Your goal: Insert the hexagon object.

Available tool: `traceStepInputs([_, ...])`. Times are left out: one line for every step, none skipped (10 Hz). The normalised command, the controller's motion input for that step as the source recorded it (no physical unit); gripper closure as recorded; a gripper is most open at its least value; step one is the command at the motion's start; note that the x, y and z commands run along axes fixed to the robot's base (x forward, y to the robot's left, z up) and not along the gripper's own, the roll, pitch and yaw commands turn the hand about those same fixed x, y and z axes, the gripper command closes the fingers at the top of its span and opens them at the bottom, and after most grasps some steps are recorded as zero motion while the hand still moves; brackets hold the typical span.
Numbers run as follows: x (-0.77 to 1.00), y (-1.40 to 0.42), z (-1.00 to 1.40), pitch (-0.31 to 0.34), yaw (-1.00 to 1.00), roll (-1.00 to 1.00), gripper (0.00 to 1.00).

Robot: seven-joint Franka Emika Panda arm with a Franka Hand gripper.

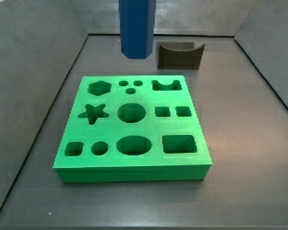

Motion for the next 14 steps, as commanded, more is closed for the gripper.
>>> traceStepInputs([-0.37, 0.04, -0.13, -0.026, -0.87, 0.00, 1.00])
traceStepInputs([-0.50, 0.10, -0.19, -0.039, -0.77, 0.00, 1.00])
traceStepInputs([-0.62, 0.16, -0.23, -0.040, -0.67, 0.00, 1.00])
traceStepInputs([-0.68, 0.15, -0.27, -0.124, -0.54, -0.13, 1.00])
traceStepInputs([-0.61, 0.13, -0.40, -0.214, -0.40, -0.34, 1.00])
traceStepInputs([-0.55, 0.14, -0.29, -0.247, -0.34, -0.39, 1.00])
traceStepInputs([-0.53, 0.17, -0.29, -0.236, -0.31, -0.40, 1.00])
traceStepInputs([-0.37, 0.17, -0.59, -0.120, -0.54, -0.22, 1.00])
traceStepInputs([-0.44, 0.18, -0.43, -0.070, -0.59, 0.00, 1.00])
traceStepInputs([-0.07, 0.24, -0.61, 0.000, -0.75, 0.03, 1.00])
traceStepInputs([0.00, 0.12, -0.45, 0.020, -0.45, 0.04, 1.00])
traceStepInputs([0.04, 0.07, -0.25, 0.013, -0.26, 0.01, 1.00])
traceStepInputs([0.00, 0.04, -0.13, 0.001, -0.08, 0.00, 1.00])
traceStepInputs([0.00, 0.00, -0.18, 0.000, -0.06, 0.02, 1.00])
